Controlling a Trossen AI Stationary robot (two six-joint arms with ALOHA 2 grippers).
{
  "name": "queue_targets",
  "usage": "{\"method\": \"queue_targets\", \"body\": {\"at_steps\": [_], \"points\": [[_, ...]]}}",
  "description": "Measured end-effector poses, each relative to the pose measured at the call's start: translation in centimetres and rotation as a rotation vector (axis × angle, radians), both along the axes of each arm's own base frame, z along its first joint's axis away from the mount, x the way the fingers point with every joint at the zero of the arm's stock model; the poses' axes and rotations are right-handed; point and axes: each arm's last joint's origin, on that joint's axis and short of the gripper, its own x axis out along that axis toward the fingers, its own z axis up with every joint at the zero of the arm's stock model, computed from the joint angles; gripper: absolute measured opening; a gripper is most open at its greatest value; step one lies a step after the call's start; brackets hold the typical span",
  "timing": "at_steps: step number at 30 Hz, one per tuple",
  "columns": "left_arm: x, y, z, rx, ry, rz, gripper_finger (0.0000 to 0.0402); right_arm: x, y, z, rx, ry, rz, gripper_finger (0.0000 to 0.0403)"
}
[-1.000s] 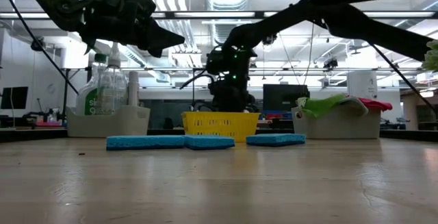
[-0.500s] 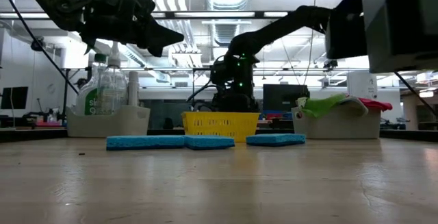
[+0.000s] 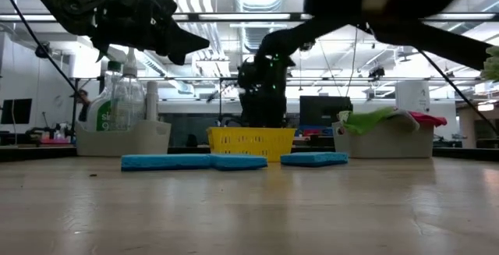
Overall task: Pick & Place Kitchen Items
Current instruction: Put the blue sponge into the yellow bin
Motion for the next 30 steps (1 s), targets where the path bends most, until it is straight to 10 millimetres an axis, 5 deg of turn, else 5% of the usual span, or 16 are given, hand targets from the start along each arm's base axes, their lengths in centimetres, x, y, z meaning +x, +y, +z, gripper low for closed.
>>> {"method": "queue_targets", "body": {"at_steps": [9,30], "points": [[0.0,0.0,0.1,-0.001,-0.004,0.000,0.0000,-0.2,-0.2,2.8,-0.072,-0.061,-0.064,0.0018],[0.1,0.0,0.2,-0.030,0.002,0.005,0.0000,-1.5,-2.4,-0.9,-0.063,-0.039,-0.106,0.0018]]}}
